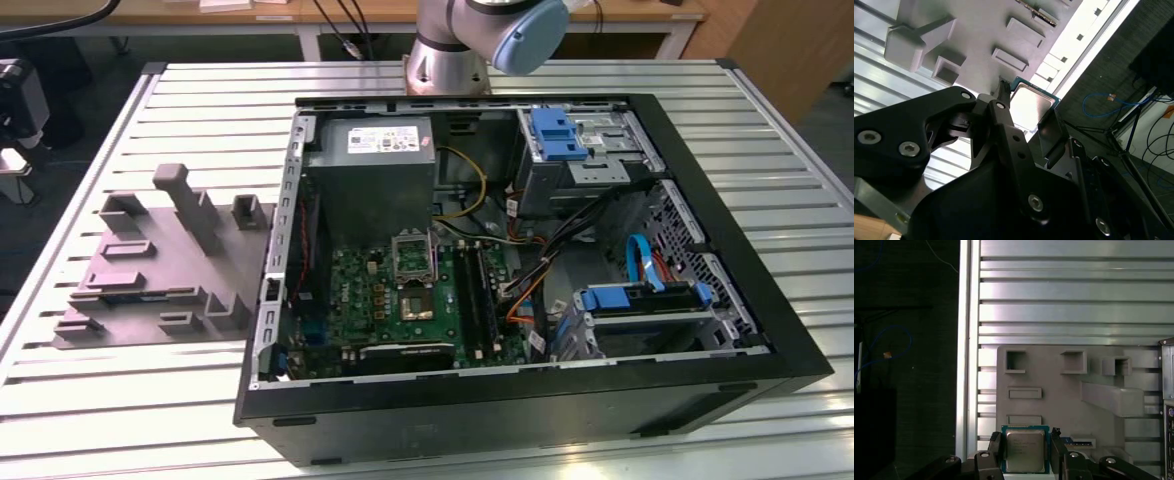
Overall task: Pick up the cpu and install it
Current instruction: 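Pick up the cpu and move it towards the insertion slot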
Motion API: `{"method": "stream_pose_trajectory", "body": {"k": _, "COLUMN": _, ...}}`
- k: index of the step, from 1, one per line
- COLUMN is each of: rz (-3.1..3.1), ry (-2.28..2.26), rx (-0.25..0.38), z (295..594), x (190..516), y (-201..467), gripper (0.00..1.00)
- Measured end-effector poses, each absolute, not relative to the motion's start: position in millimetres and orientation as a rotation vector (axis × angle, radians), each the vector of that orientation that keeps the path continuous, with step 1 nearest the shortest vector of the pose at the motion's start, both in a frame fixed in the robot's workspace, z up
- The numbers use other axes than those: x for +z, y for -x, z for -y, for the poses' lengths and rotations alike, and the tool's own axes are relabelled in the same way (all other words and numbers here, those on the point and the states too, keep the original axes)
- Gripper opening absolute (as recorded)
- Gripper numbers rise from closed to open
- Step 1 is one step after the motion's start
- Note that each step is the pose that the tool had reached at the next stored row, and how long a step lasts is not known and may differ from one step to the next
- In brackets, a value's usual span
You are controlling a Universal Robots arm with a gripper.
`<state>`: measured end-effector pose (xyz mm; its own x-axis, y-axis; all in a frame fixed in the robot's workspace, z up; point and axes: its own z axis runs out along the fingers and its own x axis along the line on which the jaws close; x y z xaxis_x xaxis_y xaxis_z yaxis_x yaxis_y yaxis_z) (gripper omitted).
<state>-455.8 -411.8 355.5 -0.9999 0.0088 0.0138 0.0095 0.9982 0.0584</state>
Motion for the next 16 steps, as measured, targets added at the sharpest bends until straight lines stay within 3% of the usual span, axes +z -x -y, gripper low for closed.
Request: {"method": "stream_pose_trajectory", "body": {"k": 16, "rz": 3.127, "ry": 0.014, "rx": -0.091, "z": 411.8, "x": 357.4, "y": 454.6, "gripper": 0.47}}
